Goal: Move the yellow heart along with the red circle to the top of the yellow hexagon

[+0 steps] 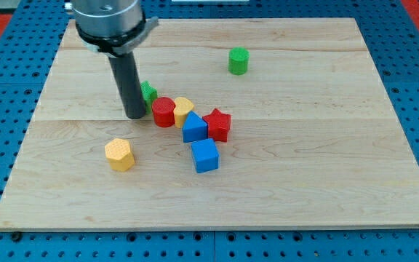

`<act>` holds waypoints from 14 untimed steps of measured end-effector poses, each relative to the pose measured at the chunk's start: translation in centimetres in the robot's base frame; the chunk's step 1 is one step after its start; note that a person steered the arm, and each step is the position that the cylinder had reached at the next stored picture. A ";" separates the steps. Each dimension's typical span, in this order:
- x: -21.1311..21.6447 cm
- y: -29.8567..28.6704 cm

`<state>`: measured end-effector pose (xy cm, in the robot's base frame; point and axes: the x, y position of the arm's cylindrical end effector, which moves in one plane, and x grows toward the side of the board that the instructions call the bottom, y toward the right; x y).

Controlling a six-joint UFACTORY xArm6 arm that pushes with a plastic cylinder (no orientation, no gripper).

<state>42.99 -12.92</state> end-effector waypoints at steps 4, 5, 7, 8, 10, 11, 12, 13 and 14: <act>-11.3 8.6; -11.0 4.3; -11.4 2.5; -11.4 2.0; -11.4 1.9; -11.4 1.9; -11.4 1.9; -10.0 3.0; -9.6 6.2</act>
<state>33.38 -6.76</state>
